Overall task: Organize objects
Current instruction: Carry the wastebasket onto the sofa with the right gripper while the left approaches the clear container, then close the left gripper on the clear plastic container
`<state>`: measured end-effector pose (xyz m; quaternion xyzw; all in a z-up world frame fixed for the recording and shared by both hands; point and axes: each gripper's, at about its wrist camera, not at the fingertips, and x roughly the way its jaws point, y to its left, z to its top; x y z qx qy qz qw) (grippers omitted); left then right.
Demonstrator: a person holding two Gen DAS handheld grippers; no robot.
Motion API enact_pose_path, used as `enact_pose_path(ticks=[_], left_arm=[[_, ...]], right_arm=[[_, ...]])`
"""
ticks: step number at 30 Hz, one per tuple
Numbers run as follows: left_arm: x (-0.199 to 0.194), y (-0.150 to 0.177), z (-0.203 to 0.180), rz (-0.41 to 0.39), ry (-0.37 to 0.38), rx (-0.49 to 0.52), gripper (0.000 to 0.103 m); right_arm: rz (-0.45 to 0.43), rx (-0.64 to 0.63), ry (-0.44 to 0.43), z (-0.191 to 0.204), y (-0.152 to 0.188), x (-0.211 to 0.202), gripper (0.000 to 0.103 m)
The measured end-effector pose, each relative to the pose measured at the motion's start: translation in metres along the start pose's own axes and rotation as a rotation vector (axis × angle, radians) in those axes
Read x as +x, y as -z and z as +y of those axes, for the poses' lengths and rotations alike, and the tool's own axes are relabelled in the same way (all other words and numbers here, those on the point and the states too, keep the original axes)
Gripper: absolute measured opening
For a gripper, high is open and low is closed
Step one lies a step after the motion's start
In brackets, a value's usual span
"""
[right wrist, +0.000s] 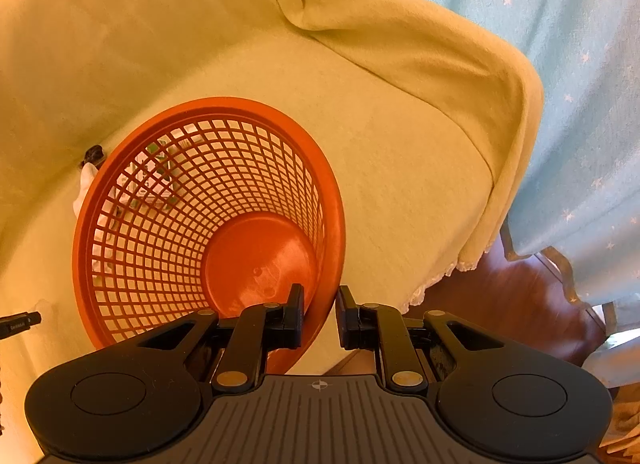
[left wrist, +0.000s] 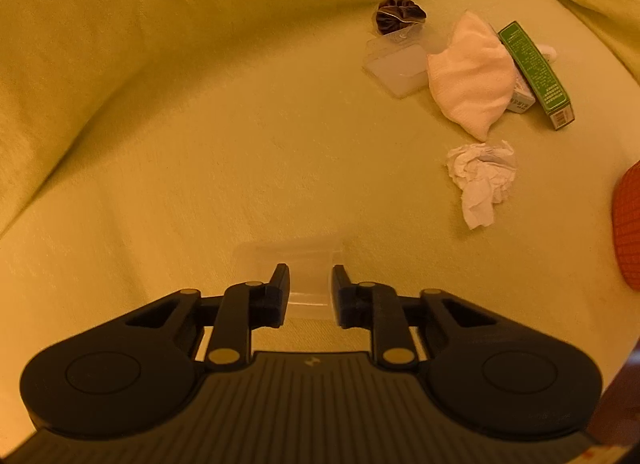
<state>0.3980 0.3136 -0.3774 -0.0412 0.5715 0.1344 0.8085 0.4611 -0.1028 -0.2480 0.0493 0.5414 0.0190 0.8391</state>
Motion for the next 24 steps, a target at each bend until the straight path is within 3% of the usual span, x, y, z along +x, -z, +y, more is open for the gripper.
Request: enact_pose_path(ticks=[1, 2, 4, 13, 16, 19, 24], left_arm=[[-0.001, 0.001, 0.002, 0.011, -0.001, -0.011, 0.066], [-0.003, 0.002, 0.003, -0.008, -0.004, -0.016, 0.08], [-0.006, 0.004, 0.006, -0.041, -0.002, -0.008, 0.081], [0.018, 0.007, 0.021, -0.013, 0.034, 0.08, 0.083], [0.03, 0.006, 0.024, 0.01, 0.041, 0.115, 0.08], [0.039, 0.005, 0.024, 0.017, 0.044, 0.113, 0.068], [0.03, 0.004, 0.02, -0.028, 0.027, 0.097, 0.067]], right_arm=[[-0.002, -0.001, -0.004, 0.0, 0.0, 0.0, 0.013], [-0.005, -0.002, -0.008, 0.0, 0.001, 0.0, 0.013], [-0.009, -0.008, -0.012, -0.001, 0.001, 0.0, 0.013], [-0.036, -0.001, -0.035, -0.003, 0.005, -0.003, 0.013], [-0.047, -0.003, -0.034, -0.002, 0.007, -0.003, 0.013], [-0.052, -0.005, -0.03, -0.002, 0.009, -0.003, 0.013], [-0.049, -0.006, -0.022, -0.002, 0.01, -0.003, 0.013]])
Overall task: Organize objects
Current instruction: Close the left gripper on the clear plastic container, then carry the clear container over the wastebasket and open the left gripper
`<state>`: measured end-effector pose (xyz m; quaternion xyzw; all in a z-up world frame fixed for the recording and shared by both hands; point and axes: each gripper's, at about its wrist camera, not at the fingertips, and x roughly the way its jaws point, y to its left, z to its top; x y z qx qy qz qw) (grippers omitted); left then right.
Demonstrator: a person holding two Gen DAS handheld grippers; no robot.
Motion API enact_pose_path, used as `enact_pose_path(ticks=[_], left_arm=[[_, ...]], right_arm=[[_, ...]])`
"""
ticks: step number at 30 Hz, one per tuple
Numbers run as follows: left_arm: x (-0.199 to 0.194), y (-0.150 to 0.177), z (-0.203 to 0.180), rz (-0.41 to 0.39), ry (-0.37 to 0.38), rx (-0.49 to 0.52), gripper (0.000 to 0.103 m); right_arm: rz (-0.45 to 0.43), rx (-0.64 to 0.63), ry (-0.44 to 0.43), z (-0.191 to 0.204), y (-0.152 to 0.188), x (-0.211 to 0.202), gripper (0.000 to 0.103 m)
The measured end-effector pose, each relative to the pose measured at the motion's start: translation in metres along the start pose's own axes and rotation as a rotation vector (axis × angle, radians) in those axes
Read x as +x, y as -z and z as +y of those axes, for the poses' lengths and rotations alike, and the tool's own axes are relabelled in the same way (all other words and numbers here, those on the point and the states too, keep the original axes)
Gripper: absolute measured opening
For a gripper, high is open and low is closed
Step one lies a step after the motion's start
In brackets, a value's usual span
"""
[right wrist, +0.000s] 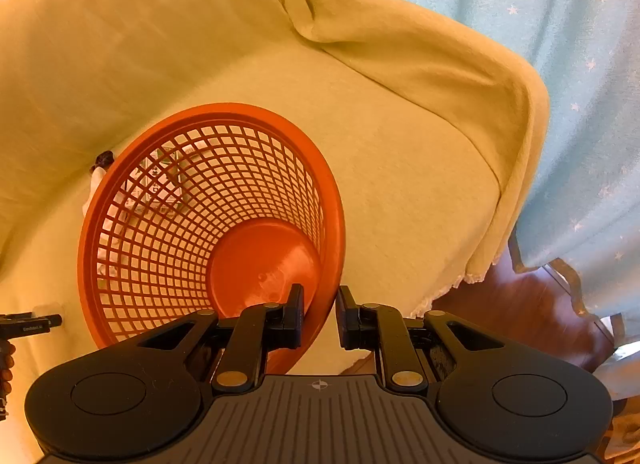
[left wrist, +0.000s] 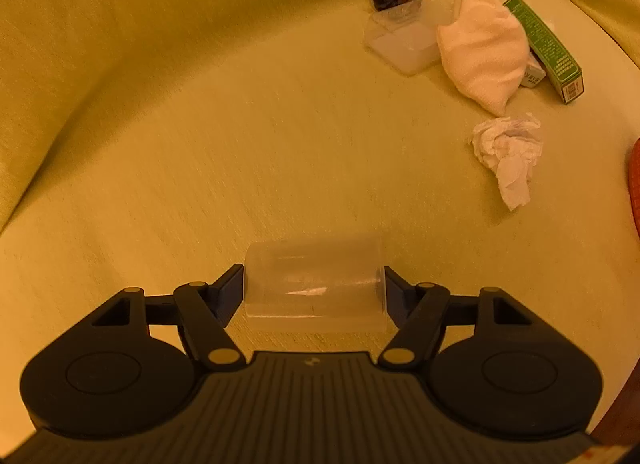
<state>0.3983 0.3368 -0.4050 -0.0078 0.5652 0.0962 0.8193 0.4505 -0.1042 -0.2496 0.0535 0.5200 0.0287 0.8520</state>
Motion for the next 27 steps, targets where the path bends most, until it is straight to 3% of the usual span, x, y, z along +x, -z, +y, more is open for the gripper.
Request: enact_pose_path(ticks=[8, 19, 27], left_arm=[[-0.053, -0.022, -0.032, -0.07, 0.021, 0.066, 0.067], [-0.155, -0.056, -0.115, -0.136, 0.155, 0.179, 0.067], [-0.198, -0.068, -0.17, -0.158, 0.24, 0.287, 0.067]], right_arm=[[0.003, -0.012, 0.006, 0.002, 0.0, 0.001, 0.013], [0.005, -0.017, -0.001, 0.006, -0.007, 0.001, 0.013], [-0.002, -0.027, -0.02, 0.008, -0.014, 0.0, 0.013]])
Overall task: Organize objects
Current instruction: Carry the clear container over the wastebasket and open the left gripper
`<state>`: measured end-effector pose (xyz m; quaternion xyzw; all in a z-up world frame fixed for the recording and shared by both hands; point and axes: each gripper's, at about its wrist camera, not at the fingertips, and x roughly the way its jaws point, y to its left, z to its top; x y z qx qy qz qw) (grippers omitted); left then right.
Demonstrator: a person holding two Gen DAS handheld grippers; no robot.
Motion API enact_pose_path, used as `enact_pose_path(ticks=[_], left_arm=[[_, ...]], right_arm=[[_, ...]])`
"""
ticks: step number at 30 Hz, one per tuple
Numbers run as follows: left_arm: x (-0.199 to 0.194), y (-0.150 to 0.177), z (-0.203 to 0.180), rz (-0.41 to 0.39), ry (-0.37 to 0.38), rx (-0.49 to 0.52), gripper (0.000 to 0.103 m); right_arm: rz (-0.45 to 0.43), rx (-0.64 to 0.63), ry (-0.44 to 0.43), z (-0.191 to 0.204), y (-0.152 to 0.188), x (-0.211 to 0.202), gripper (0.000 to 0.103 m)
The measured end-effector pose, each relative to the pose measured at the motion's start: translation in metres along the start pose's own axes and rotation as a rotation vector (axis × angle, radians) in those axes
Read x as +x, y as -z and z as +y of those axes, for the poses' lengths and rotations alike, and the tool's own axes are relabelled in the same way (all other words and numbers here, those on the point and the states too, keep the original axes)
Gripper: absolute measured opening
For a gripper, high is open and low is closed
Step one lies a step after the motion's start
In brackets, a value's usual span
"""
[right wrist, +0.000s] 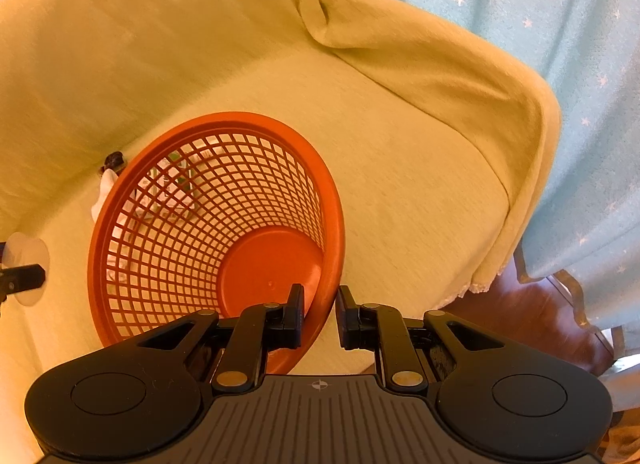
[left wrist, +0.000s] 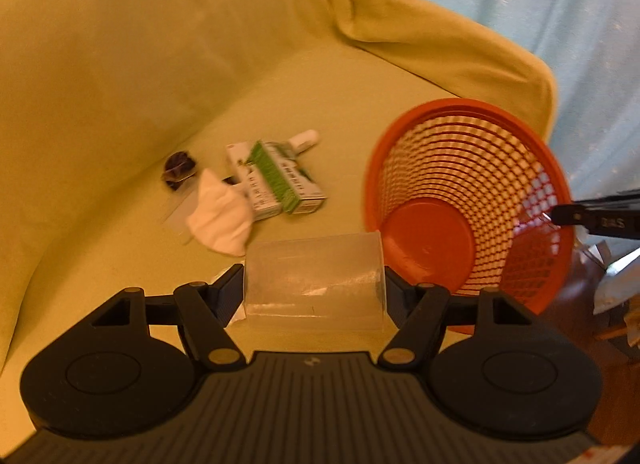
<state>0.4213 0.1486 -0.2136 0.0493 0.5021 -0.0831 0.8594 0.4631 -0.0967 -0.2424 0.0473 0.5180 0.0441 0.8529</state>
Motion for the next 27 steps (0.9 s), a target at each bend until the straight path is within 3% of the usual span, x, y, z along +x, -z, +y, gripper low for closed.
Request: enact_pose_path(ticks=[13, 27], left_arm=[[-0.001, -0.014, -0.046, 0.025, 0.087, 0.047, 0.067], [0.016, -0.022, -0.071, 0.044, 0.122, 0.083, 0.067]], right_arm=[[0.004, 0.007, -0.008, -0.003, 0.001, 0.0, 0.013], [0.01, 0.021, -0.021, -0.006, 0.0, 0.0, 0.013]])
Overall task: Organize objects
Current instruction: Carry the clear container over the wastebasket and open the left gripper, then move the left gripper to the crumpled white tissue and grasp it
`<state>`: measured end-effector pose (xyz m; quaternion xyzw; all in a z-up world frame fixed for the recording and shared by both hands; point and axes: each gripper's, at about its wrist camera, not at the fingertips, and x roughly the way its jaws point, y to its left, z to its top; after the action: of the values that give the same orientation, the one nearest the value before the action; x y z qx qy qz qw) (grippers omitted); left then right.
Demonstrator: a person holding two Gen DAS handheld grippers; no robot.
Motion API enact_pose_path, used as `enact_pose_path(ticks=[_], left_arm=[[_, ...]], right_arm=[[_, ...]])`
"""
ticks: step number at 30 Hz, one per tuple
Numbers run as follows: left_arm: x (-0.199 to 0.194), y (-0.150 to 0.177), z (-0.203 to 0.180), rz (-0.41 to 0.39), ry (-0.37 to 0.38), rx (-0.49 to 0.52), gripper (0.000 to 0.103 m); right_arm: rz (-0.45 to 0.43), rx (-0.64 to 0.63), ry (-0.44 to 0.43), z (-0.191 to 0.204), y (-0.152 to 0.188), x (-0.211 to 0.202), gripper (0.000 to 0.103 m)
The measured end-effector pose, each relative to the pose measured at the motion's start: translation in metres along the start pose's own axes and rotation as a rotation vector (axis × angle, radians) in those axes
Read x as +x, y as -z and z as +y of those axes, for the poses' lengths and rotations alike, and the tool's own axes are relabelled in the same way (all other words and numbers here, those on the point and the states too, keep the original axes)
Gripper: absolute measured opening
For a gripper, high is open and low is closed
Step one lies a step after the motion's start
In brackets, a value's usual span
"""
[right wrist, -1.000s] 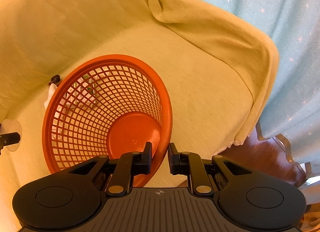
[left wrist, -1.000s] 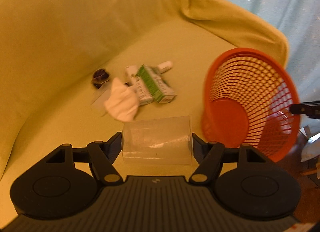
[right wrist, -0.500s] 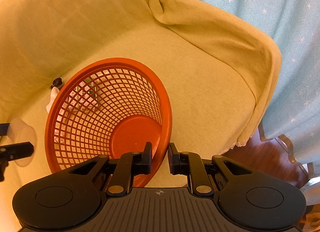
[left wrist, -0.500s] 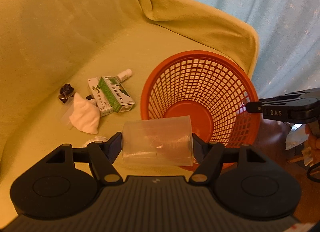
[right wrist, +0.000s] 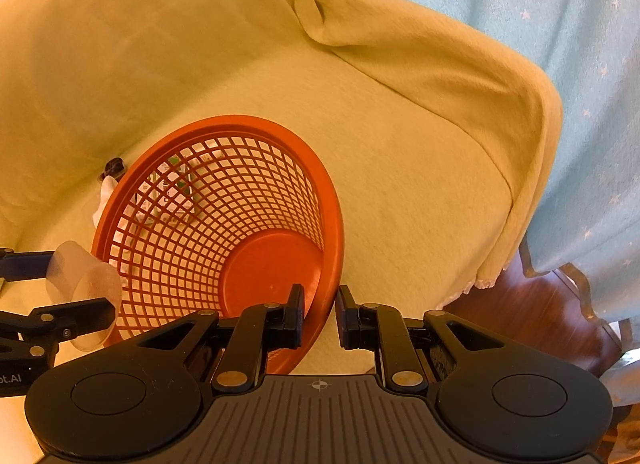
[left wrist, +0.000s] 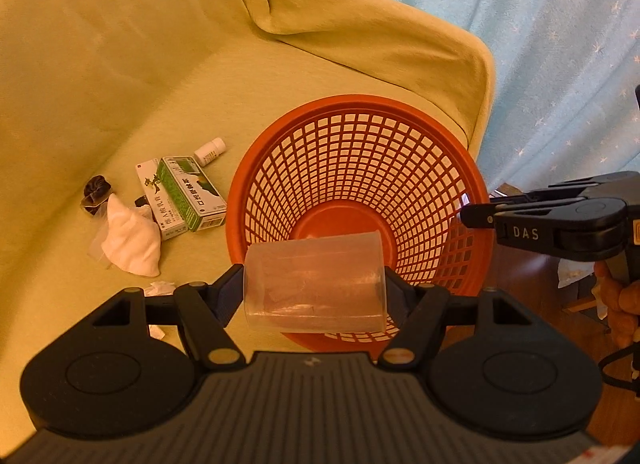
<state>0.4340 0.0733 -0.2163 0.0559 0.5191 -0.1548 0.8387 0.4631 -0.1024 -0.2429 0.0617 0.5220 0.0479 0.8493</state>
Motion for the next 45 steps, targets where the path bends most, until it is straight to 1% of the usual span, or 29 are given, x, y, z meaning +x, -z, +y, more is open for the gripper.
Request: enact_pose_path(ticks=[22, 25, 30, 32, 37, 41, 45], left_arm=[[0.01, -0.002, -0.002, 0.024, -0.009, 0.005, 0.068], [0.009, -0.001, -0.002, 0.017, -0.005, -0.002, 0.073], [0.006, -0.001, -0.001, 0.007, 0.004, -0.011, 0.073], [0.003, -0.002, 0.0, -0.005, 0.015, -0.016, 0.075], [-0.008, -0.005, 0.003, -0.044, 0.029, -0.027, 0.076], [-0.016, -0.003, 0.011, -0.065, 0.021, -0.033, 0.076], [-0.019, 0.005, 0.029, -0.061, -0.009, -0.049, 0.076]], right_arm=[[0.001, 0.003, -0.006, 0.001, 0.001, 0.001, 0.013], [-0.001, 0.001, -0.007, 0.001, 0.001, 0.0, 0.013], [-0.001, 0.0, -0.005, 0.001, 0.0, 0.001, 0.013], [-0.001, 0.0, -0.004, 0.001, 0.0, 0.001, 0.013], [0.004, 0.004, -0.004, 0.001, 0.0, 0.002, 0.013], [0.004, 0.01, 0.0, 0.0, -0.001, 0.001, 0.013], [0.006, 0.014, 0.0, 0.0, -0.001, 0.001, 0.013]])
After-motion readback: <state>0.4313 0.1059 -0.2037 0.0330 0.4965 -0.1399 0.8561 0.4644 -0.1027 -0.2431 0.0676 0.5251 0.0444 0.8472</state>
